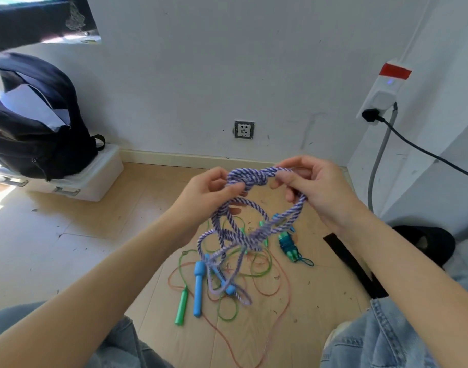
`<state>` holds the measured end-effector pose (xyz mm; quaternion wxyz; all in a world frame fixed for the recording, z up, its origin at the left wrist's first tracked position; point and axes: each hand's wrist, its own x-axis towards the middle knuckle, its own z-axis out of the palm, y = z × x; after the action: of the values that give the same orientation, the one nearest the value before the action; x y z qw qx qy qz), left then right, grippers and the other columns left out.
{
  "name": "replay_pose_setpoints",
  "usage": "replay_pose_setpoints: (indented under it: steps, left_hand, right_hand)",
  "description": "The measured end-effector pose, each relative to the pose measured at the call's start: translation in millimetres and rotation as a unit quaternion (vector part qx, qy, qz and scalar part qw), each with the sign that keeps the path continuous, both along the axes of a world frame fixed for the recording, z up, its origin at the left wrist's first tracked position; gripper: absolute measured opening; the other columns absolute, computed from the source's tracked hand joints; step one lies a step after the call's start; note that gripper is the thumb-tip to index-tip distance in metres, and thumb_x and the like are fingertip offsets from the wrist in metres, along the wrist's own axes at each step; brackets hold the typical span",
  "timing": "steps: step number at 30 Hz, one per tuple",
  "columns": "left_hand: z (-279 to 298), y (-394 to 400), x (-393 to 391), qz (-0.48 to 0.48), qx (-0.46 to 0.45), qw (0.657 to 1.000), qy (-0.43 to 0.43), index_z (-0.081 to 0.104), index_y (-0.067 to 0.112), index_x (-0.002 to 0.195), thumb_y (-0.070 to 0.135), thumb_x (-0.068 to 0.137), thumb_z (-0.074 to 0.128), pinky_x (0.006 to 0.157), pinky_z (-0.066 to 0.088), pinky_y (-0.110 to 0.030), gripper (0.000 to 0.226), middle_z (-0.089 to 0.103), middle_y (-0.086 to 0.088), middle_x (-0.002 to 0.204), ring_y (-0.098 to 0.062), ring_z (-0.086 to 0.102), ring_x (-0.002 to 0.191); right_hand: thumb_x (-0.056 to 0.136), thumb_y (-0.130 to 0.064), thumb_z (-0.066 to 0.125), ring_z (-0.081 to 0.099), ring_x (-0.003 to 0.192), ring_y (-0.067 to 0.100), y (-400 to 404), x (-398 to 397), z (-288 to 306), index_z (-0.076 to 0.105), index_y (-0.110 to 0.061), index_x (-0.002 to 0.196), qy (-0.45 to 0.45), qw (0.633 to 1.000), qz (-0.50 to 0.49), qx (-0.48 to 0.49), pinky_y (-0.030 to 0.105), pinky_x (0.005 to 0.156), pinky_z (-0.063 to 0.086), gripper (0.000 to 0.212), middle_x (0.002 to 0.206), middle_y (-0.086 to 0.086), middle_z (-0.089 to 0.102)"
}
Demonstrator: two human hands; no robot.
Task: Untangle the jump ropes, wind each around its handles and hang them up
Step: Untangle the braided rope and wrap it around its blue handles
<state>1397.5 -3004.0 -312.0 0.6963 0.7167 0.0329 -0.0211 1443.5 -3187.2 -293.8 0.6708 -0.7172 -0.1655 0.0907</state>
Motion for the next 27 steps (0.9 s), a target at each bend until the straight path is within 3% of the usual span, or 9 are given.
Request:
replay_pose_setpoints:
  steps: [2,5,8,10,14,17,20,25,27]
  left_hand:
    - [1,5,0,0.002,-0.061,0.998,0.013,0.057,0.006,0.09,0.013,0.087,0.06,0.063,0.055,-0.023,0.008,0.07,-0.001,0.087,-0.015,0.07,0.075]
    - [-1,0,-2,-0.021,-0.053,0.998,0.014,0.056,0.011,0.084,0.012,0.087,0.059,0.064,0.056,-0.024,0.004,0.067,-0.004,0.093,-0.014,0.069,0.076]
    - [-2,-1,-4,-0.007,0.033,0.999,-0.03,0.053,0.017,0.083,0.007,0.085,0.061,0.07,0.058,-0.031,0.013,0.065,-0.009,0.101,-0.017,0.068,0.083]
    - [-1,2,-4,0.022,0.123,0.988,-0.092,0.051,0.021,0.082,0.004,0.083,0.063,0.075,0.056,-0.036,0.021,0.065,-0.003,0.091,-0.019,0.066,0.082]
    - [4,2,-6,0.024,0.214,0.961,-0.174,0.048,0.021,0.08,-0.002,0.082,0.061,0.081,0.052,-0.037,0.026,0.067,0.007,0.088,-0.013,0.064,0.084]
    - [5,-1,-9,-0.007,0.294,0.929,-0.224,0.05,0.023,0.079,-0.005,0.078,0.061,0.08,0.051,-0.034,0.03,0.066,0.011,0.091,-0.006,0.062,0.086]
    - [2,-2,-9,-0.045,0.358,0.893,-0.268,0.055,0.011,0.088,-0.006,0.075,0.064,0.079,0.052,-0.037,0.023,0.06,-0.001,0.094,-0.017,0.06,0.089]
    - [-2,0,-10,-0.129,0.306,0.927,-0.173,0.053,0.03,0.08,-0.001,0.078,0.063,0.073,0.051,-0.013,0.033,0.065,0.007,0.093,0.002,0.059,0.085]
    - [-5,1,-11,-0.128,0.307,0.93,-0.159,0.052,0.034,0.079,-0.003,0.077,0.061,0.072,0.05,-0.012,0.038,0.066,0.006,0.092,0.002,0.059,0.084]
  right_hand:
    - [0.086,-0.005,0.059,0.044,0.038,0.004,-1,2,-2,0.063,-0.009,0.084,0.064,0.997,-0.02,0.035,0.013,0.04,0.038,0.006,0.058,-0.001,0.066]
    - [0.087,-0.008,0.059,0.046,0.04,0.003,-1,4,-4,0.064,-0.01,0.085,0.089,0.995,-0.032,0.008,0.012,0.041,0.038,0.006,0.059,-0.003,0.067]
    - [0.084,-0.015,0.065,0.057,0.062,0.0,-3,3,-4,0.064,-0.022,0.084,-0.011,0.993,-0.024,-0.113,0.012,0.058,0.045,0.007,0.075,-0.009,0.066]
    - [0.078,-0.028,0.07,0.059,0.078,0.003,-4,0,-1,0.062,-0.031,0.084,-0.092,0.981,-0.027,-0.167,0.015,0.068,0.047,0.011,0.082,-0.014,0.063]
    - [0.072,-0.045,0.06,0.064,0.068,0.006,2,-9,1,0.067,-0.018,0.087,0.022,0.997,0.043,-0.062,0.016,0.067,0.053,0.032,0.078,-0.005,0.069]
    - [0.075,-0.032,0.063,0.063,0.066,0.008,6,-11,-4,0.068,-0.01,0.089,0.108,0.99,0.077,-0.038,0.02,0.065,0.055,0.027,0.079,0.001,0.069]
    - [0.065,-0.021,0.07,0.065,0.064,0.01,8,-11,-5,0.069,-0.008,0.084,0.181,0.979,0.088,0.029,0.019,0.06,0.054,0.024,0.076,0.003,0.071]
    - [0.074,-0.003,0.063,0.065,0.062,0.015,-9,6,2,0.058,-0.01,0.081,0.233,0.958,-0.006,0.168,0.021,0.055,0.054,0.012,0.074,0.008,0.068]
    - [0.079,-0.005,0.062,0.067,0.069,0.019,-13,8,5,0.057,-0.011,0.084,0.211,0.968,0.002,0.136,0.024,0.06,0.056,0.009,0.08,0.011,0.07]
